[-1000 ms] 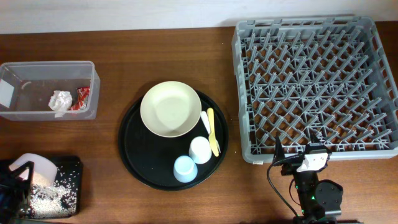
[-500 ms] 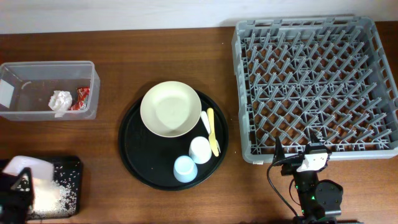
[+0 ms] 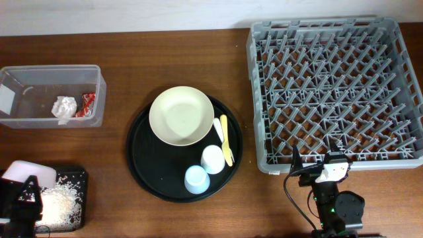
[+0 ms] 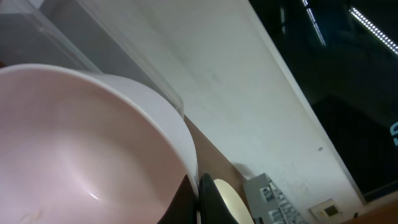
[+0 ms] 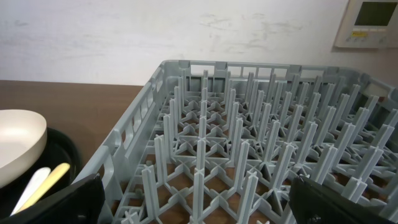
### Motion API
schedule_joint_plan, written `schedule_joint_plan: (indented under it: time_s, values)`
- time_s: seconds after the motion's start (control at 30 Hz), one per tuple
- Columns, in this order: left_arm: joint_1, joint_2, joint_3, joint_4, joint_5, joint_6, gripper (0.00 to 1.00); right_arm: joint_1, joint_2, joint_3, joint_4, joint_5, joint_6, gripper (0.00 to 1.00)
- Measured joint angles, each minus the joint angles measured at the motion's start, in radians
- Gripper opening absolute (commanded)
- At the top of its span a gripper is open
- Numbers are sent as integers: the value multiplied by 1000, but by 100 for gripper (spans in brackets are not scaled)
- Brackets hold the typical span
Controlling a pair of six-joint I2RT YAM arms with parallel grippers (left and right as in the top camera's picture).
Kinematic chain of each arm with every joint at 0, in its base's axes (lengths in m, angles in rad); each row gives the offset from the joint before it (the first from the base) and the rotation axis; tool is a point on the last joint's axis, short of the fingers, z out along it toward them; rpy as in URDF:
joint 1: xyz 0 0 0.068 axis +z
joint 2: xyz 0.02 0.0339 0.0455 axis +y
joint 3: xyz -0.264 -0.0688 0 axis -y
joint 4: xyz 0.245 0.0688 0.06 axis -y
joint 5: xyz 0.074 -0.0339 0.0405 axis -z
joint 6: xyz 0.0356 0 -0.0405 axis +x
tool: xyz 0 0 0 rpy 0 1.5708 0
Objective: Sort waste into correct bins and load items into the dishwasher rack
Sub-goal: 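Tip the pink bowl over the black tray, pouring out the rice, then set the empty pink bowl back on the round tray, retract left arm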
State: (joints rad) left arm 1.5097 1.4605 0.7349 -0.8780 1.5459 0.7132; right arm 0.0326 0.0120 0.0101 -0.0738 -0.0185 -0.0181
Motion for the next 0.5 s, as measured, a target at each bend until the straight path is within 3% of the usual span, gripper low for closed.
schedule_joint_plan:
  time_s: [0.17, 0.5]
  values:
    - [-76, 5, -5, 148, -11, -93, 3, 0, 0, 0, 0, 0, 0, 98]
    - [-116, 15, 15, 159, -27, -340, 1, 0, 0, 0, 0, 0, 0, 98]
